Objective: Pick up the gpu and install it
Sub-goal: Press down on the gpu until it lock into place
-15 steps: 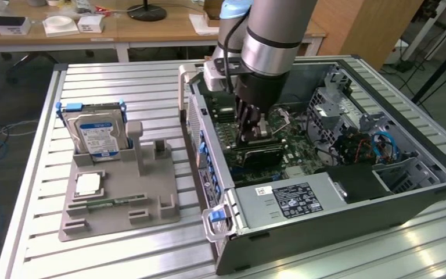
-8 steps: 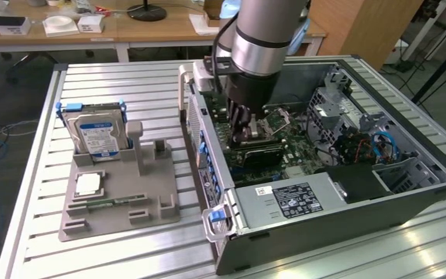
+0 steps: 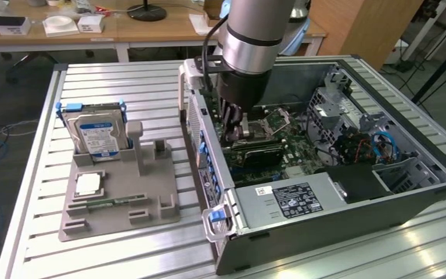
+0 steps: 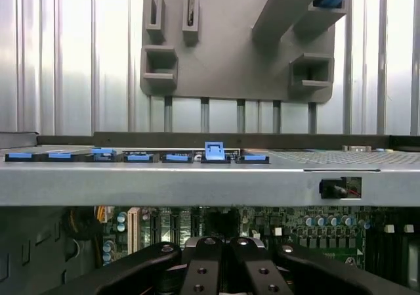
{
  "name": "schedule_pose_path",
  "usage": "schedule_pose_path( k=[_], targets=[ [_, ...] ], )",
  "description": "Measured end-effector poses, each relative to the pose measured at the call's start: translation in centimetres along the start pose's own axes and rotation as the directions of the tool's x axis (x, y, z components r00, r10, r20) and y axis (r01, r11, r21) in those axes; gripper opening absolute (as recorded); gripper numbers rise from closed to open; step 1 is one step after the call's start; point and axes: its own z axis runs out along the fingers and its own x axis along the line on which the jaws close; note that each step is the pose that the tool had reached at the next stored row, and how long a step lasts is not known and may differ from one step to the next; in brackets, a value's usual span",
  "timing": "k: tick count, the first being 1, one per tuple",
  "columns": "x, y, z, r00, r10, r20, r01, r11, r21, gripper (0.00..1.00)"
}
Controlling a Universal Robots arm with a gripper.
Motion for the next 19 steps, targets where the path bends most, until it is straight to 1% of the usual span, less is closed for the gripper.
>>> schedule_pose_path(
  k=[3,5,8,15,19],
  targets=[
    [-0.02,0.04,0.0,1.0,0.0,-0.0003,0.0,1.0,-0.0002,0.11],
    [-0.18,0.54,0.03,1.0,0.0,-0.0001,0.0,1.0,-0.0001,0.11],
    [-0.29,0.89,0.04,1.0,0.0,-0.0003,0.0,1.0,0.0004,0.11],
    [-0.24,0.94,0.05,1.0,0.0,-0.0001,0.0,1.0,-0.0001,0.11],
    [-0.09,0.93,0.04,1.0,-0.002,-0.0022,0.002,1.0,-0.0001,0.11]
  ],
)
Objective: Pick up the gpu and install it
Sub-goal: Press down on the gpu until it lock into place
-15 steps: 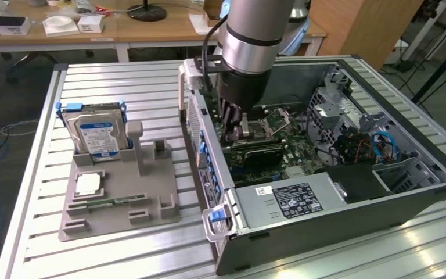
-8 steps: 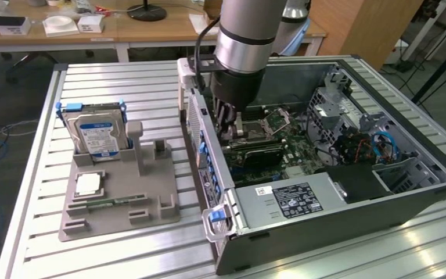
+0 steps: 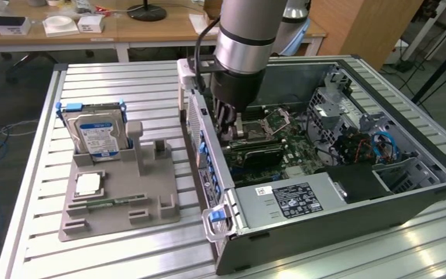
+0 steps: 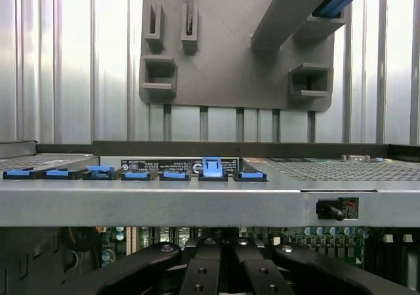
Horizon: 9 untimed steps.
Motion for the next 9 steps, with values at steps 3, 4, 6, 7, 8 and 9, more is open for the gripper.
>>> schedule_pose_path(
  k=[3,4,6,7,8,9],
  targets=[
    [0.03,0.09,0.0,1.0,-0.001,-0.0004,0.001,1.0,0.0,0.11],
    [0.03,0.15,0.01,1.0,-0.001,-0.0004,0.001,1.0,-0.0001,0.11],
    [0.04,0.26,0.03,1.0,-0.001,-0.0005,0.001,1.0,-0.0003,0.11],
    [0.04,0.29,0.04,1.0,-0.001,-0.0005,0.001,1.0,-0.0004,0.11],
    [0.03,0.33,0.06,1.0,-0.001,-0.0004,0.001,1.0,-0.0003,0.11],
    [0.03,0.33,0.06,1.0,-0.001,-0.0003,0.001,1.0,-0.0004,0.11]
  ],
)
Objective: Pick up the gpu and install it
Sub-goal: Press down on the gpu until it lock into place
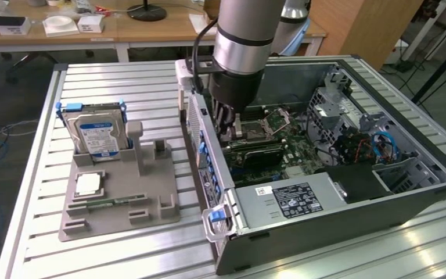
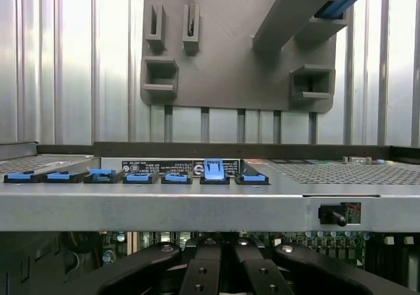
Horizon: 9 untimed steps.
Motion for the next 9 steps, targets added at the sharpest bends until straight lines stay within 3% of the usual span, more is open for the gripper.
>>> schedule_pose_path(
  k=[4,9],
  targets=[
    [0.0,0.08,-0.56,1.0,0.001,-0.0005,-0.001,1.0,-0.0022,0.11],
    [0.0,0.1,-1.04,1.0,0.0,0.0,0.0,1.0,-0.0002,0.11]
  ],
)
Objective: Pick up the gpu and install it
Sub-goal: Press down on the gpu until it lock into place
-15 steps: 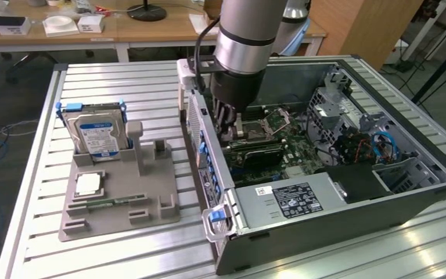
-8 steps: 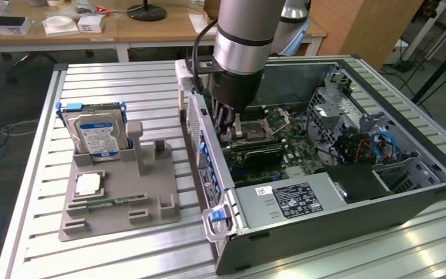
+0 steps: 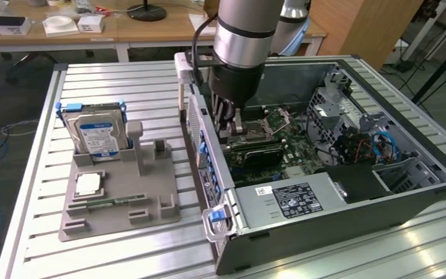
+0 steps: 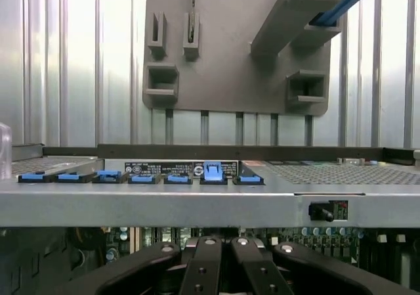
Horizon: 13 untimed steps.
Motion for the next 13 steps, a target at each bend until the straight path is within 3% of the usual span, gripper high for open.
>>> schedule_pose_path(
  k=[13],
  targets=[
    [0.2,0.18,0.66,1.0,0.0,-0.0008,0.0,1.0,0.0007,0.11]
  ],
)
